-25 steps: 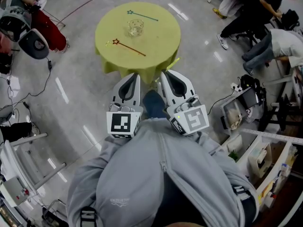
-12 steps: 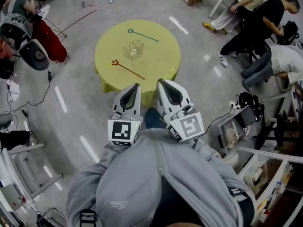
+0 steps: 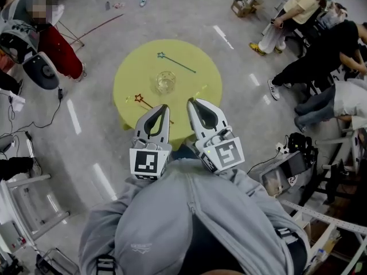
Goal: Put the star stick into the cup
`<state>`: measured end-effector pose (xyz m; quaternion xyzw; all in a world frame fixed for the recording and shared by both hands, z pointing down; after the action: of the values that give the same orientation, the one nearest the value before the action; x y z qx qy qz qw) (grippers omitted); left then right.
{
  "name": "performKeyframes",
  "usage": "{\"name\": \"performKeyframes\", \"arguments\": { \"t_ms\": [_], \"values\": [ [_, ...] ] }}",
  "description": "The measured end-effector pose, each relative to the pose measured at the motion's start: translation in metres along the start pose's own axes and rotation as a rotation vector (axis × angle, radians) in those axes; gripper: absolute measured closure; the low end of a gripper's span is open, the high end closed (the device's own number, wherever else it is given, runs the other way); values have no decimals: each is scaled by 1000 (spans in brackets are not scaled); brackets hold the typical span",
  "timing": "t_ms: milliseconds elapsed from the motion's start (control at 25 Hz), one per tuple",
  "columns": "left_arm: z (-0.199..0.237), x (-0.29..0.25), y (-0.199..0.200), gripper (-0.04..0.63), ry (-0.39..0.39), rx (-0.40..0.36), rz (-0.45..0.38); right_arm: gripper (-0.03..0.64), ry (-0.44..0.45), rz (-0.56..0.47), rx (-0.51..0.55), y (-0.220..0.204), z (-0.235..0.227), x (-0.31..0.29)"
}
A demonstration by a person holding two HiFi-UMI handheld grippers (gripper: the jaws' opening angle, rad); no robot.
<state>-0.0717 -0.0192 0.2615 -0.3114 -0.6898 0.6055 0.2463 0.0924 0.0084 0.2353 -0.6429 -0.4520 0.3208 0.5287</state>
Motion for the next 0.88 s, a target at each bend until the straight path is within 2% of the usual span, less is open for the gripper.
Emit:
{"name": "performKeyframes", "arguments": {
  "t_ms": [560,880],
  "values": [
    [39,-144,-6,578,118,-5,40,581,139,59,-22,10,-126,-115],
    [49,-163,-17,578,171,4,74,581,181,111,-49,-4,-148,-138]
  ]
}}
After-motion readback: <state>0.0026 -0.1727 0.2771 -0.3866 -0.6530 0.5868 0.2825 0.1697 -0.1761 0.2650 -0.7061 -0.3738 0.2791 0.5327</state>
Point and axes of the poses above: the fingertips, and each gripper's own axes: x backward along the fingers, z to its left, y out of its top, the point moved 10 cm from there along x, backward along the fingers, and after that the axes turned 11 degrees about -x, right-handed, at the moved point
